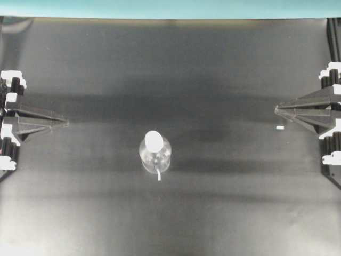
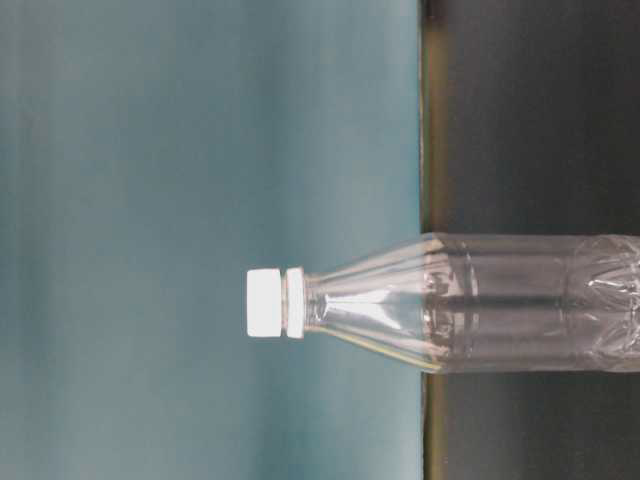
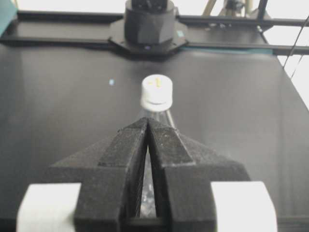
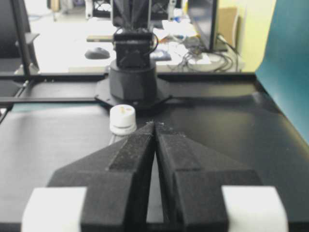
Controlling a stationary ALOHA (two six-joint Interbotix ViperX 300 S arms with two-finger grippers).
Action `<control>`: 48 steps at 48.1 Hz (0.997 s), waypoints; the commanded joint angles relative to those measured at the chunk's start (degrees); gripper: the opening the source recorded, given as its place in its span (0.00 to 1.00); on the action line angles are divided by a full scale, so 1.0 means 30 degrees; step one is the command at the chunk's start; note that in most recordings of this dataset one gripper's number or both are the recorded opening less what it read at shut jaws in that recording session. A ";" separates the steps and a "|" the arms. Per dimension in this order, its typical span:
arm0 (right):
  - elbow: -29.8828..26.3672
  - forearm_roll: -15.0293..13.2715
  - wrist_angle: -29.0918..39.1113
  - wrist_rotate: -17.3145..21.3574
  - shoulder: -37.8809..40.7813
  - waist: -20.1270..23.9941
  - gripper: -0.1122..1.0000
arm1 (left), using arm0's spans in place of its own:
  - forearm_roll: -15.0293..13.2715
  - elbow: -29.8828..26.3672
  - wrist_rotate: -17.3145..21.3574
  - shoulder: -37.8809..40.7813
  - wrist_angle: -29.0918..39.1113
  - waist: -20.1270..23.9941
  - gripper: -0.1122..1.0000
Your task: Open the bottle cap by holding the bottle with the left arm and twisting the cap with the right arm.
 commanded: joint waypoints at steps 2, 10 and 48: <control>-0.0352 0.0088 -0.0029 0.0059 0.0264 -0.0176 0.13 | 0.0820 -0.2373 0.0000 0.1230 -0.0117 0.0088 0.23; -0.0791 0.0293 0.1289 0.0088 0.0439 -0.0176 0.09 | 0.0820 -0.4863 0.0146 0.4102 -0.0029 0.0059 0.18; -0.1113 0.0439 0.3135 0.1992 -0.0264 -0.0498 0.09 | 0.0820 -0.7646 -0.0703 1.4736 -0.5742 -0.0322 0.99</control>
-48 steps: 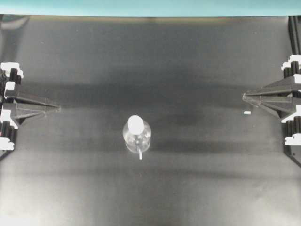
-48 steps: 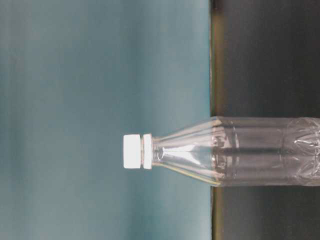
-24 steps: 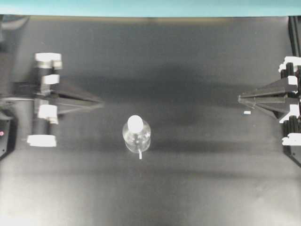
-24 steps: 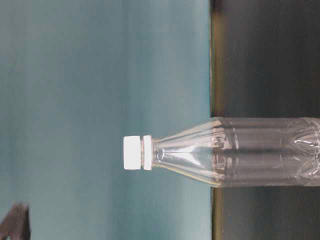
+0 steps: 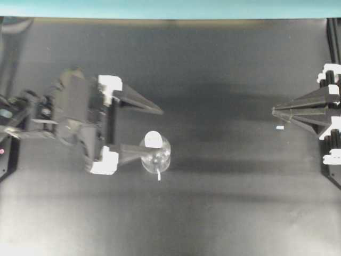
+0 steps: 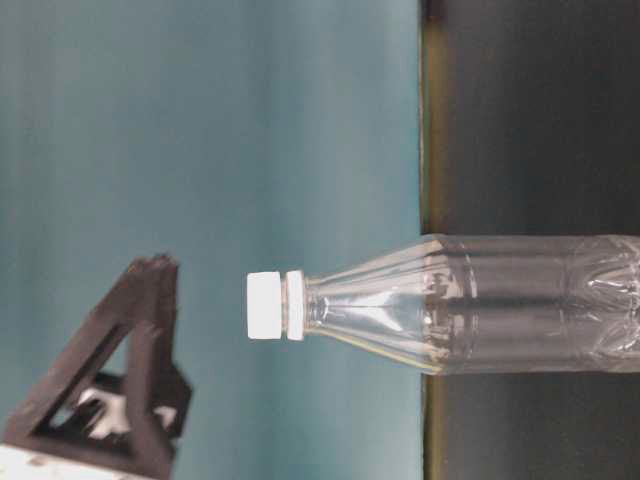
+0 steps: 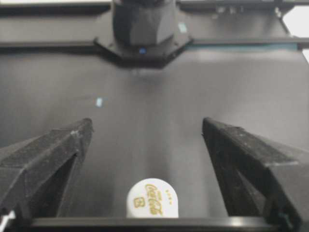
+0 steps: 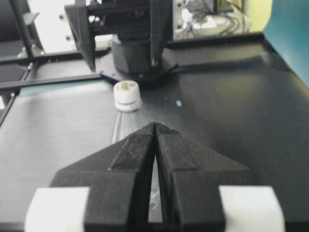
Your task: Open the bottle cap by holding the bottle with the left arm and twisting the cap with the right arm.
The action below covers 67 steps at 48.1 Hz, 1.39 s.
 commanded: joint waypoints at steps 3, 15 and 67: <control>-0.0498 0.0059 0.0498 0.0469 -0.0088 -0.0410 0.09 | 0.0059 0.0293 -0.0674 0.1436 -0.1816 -0.0088 0.99; -0.0586 0.0059 0.1494 0.1318 -0.0381 -0.0469 0.09 | 0.0059 0.1758 -0.1875 0.3721 -0.3428 -0.0059 0.99; -0.9492 0.2285 1.2539 0.6650 0.7734 0.0029 0.86 | 0.0059 0.3340 -0.2227 0.7705 -0.2578 0.0029 0.99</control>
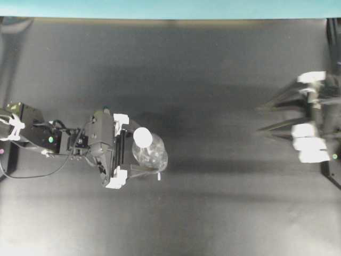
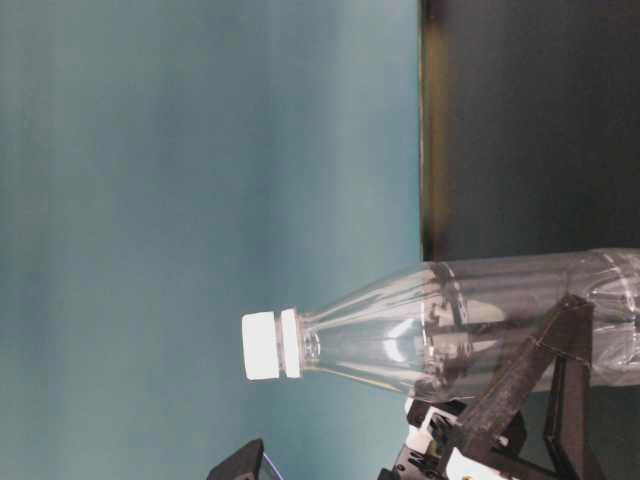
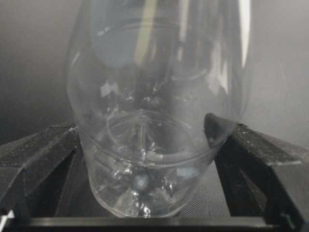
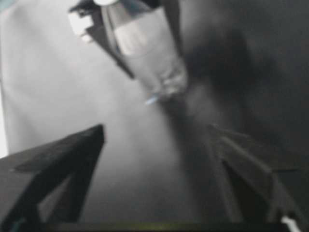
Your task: Open the bottle cap by holding the bottle with the left arm and twisting the cap with the right arm.
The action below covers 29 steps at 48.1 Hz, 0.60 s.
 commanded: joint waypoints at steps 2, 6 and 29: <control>-0.3340 0.0498 0.1963 0.0908 0.2109 0.0000 0.86 | 0.0059 0.0000 -0.0059 0.0088 0.0088 -0.0059 0.98; -0.5566 0.1084 0.4160 0.1787 0.4014 -0.0146 0.84 | 0.0059 -0.0029 -0.0088 0.0117 0.0088 -0.0088 0.97; -1.7930 0.2578 1.3887 0.4336 1.3916 -0.0674 0.84 | 0.0059 -0.0996 -0.0029 0.0176 0.2168 -0.0381 0.84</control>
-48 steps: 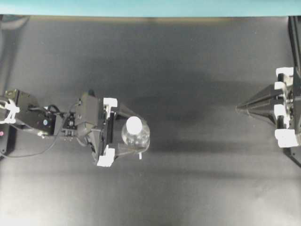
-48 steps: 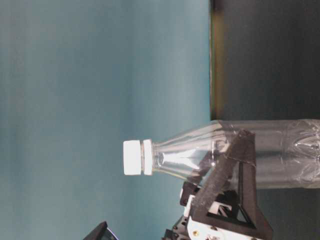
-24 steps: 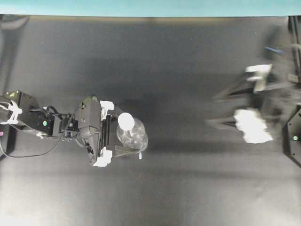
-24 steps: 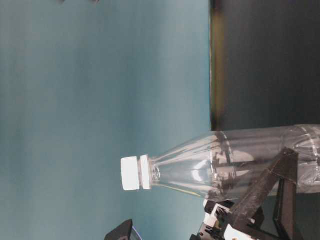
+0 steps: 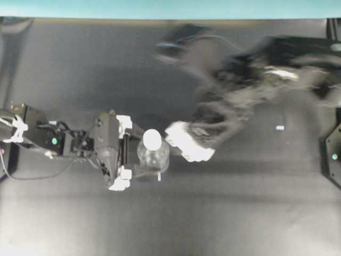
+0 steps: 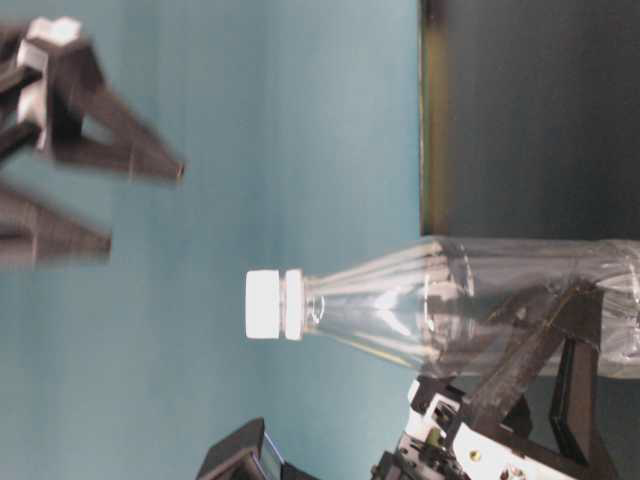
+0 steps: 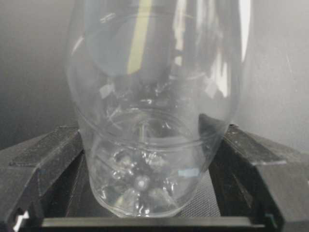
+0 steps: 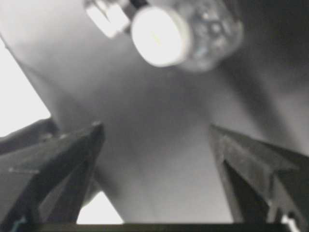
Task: Open the bottle cap by holding the bottle with the left arm and twisting the cap with the right arm.
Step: 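Swing the right gripper over toward the white bottle cap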
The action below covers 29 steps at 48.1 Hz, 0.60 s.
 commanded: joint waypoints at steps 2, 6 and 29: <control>-0.2080 0.0117 0.0996 0.1553 0.1348 -0.0498 0.84 | 0.0059 -0.0146 0.0000 0.0117 0.0557 -0.0117 0.84; -0.3105 0.0117 0.1641 0.3604 0.2227 -0.0703 0.83 | 0.0059 -0.0146 0.0000 0.0117 0.0615 -0.0117 0.84; -0.3281 -0.0029 0.1934 0.4512 0.4043 -0.0029 0.80 | 0.0059 -0.0117 0.0029 0.0146 0.0645 -0.0117 0.84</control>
